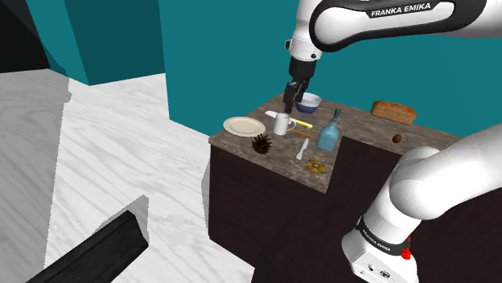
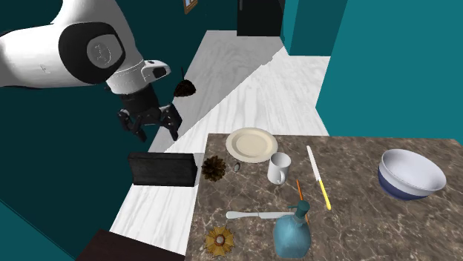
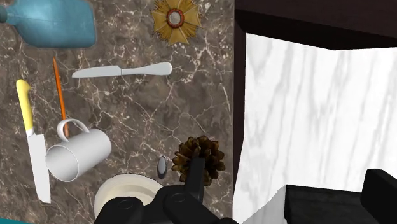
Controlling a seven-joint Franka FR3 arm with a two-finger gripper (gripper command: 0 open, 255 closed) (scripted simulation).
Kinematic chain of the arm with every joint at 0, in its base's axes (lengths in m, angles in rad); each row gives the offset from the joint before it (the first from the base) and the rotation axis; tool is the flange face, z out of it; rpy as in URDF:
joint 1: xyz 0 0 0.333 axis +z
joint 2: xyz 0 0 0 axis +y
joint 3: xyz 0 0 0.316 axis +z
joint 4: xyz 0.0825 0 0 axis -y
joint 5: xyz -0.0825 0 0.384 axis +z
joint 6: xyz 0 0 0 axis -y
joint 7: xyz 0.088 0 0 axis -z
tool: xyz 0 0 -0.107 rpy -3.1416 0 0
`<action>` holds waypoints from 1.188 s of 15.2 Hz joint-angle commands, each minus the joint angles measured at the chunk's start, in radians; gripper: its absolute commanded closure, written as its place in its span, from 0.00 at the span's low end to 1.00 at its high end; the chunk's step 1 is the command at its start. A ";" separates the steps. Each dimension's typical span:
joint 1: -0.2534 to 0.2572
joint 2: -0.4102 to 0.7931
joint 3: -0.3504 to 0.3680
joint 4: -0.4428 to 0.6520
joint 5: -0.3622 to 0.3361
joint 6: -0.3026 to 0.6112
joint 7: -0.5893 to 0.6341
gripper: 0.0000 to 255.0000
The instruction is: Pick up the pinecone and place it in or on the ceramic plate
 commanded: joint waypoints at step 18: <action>-0.080 0.702 0.005 0.240 -0.230 0.370 0.178 0.00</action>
